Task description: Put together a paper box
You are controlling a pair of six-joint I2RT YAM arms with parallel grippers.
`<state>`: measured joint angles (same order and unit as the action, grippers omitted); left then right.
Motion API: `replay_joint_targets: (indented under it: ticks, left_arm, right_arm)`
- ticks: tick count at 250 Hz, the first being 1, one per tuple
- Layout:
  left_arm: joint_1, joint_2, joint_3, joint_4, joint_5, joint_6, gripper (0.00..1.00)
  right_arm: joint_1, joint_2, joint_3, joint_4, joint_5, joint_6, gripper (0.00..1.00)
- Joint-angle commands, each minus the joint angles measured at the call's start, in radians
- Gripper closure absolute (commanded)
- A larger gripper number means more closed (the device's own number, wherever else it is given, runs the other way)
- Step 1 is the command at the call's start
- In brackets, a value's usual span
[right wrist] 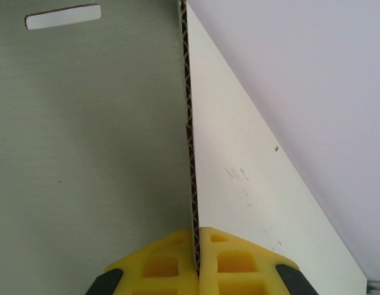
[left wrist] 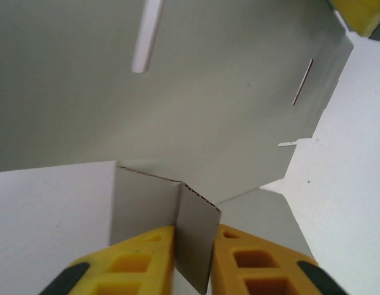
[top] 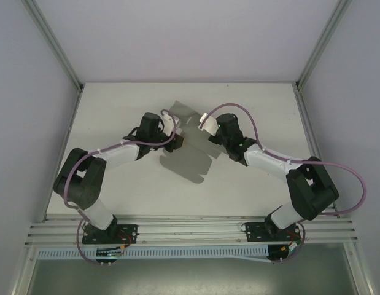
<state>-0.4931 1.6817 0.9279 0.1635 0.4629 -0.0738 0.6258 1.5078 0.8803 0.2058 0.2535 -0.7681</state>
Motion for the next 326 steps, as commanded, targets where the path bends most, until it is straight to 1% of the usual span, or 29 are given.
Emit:
replay_joint_targets:
  ticks: [1,41,48,57,75,89,113,123,144,162,178,189,209,219,229,242,248,260,270,286,306,326]
  left_arm:
    - [-0.046,0.023,0.066,0.007,-0.017,0.017,0.77]
    - [-0.048,0.075,0.076,0.038,-0.003,-0.018,0.77]
    - [-0.047,0.082,0.078,0.044,0.011,-0.025,0.76]
    - [-0.048,0.090,0.080,0.053,0.031,-0.035,0.71]
    - [-0.048,0.099,0.084,0.073,0.080,-0.055,0.70]
    - [-0.048,0.097,0.080,0.092,0.107,-0.065,0.67]
    - [-0.048,0.081,0.071,0.101,0.107,-0.070,0.65]
    - [-0.047,0.066,0.060,0.106,0.107,-0.069,0.62]
    - [-0.048,0.033,0.023,0.114,0.092,-0.067,0.61]
    - [-0.048,-0.045,-0.023,0.123,0.057,-0.066,0.60]
    - [-0.048,-0.104,-0.069,0.121,-0.006,-0.070,0.60]
    - [-0.047,-0.140,-0.094,0.109,-0.073,-0.076,0.60]
    - [-0.042,-0.193,-0.124,0.063,-0.192,-0.087,0.47]
    - [-0.041,-0.209,-0.125,0.031,-0.249,-0.090,0.39]
    - [-0.040,-0.218,-0.126,0.005,-0.285,-0.093,0.32]
    - [-0.034,-0.221,-0.131,-0.007,-0.306,-0.090,0.17]
    - [-0.031,-0.218,-0.131,-0.010,-0.304,-0.089,0.12]
    - [-0.019,-0.203,-0.129,-0.015,-0.284,-0.089,0.07]
    - [-0.006,-0.182,-0.121,-0.019,-0.241,-0.091,0.04]
    - [0.018,-0.142,-0.099,-0.021,-0.181,-0.097,0.04]
    - [0.041,-0.102,-0.078,-0.002,-0.136,-0.100,0.09]
    - [0.051,-0.077,-0.069,0.049,-0.055,-0.087,0.12]
  right_arm:
    - [0.045,-0.012,0.019,0.033,-0.066,0.043,1.00]
    - [0.052,-0.018,0.004,0.041,-0.065,0.047,1.00]
    - [0.051,-0.019,0.003,0.040,-0.065,0.047,1.00]
    - [0.052,-0.018,0.001,0.043,-0.063,0.047,1.00]
    - [0.051,-0.014,0.002,0.043,-0.057,0.044,1.00]
    - [0.052,-0.008,0.002,0.046,-0.053,0.044,1.00]
    - [0.051,-0.003,0.002,0.049,-0.046,0.037,1.00]
    - [0.052,-0.002,0.002,0.047,-0.041,0.035,1.00]
    - [0.048,-0.001,0.005,0.041,-0.028,0.030,1.00]
    - [0.042,-0.006,0.006,0.031,-0.022,0.029,1.00]
    - [0.036,-0.012,0.003,0.023,-0.022,0.027,1.00]
    - [0.032,-0.017,0.002,0.017,-0.021,0.026,1.00]
    - [0.030,-0.026,0.003,0.002,-0.019,0.020,1.00]
    - [0.030,-0.029,0.005,-0.007,-0.017,0.021,1.00]
    - [0.030,-0.031,0.008,-0.016,-0.017,0.019,1.00]
    - [0.028,-0.032,0.013,-0.024,-0.016,0.019,1.00]
    - [0.028,-0.032,0.015,-0.027,-0.016,0.020,1.00]
    - [0.027,-0.031,0.023,-0.035,-0.018,0.021,1.00]
    - [0.025,-0.029,0.028,-0.045,-0.023,0.021,1.00]
    - [0.025,-0.028,0.040,-0.064,-0.030,0.018,1.00]
    - [0.025,-0.025,0.051,-0.082,-0.034,0.016,1.00]
    - [0.025,-0.021,0.059,-0.093,-0.036,0.013,1.00]
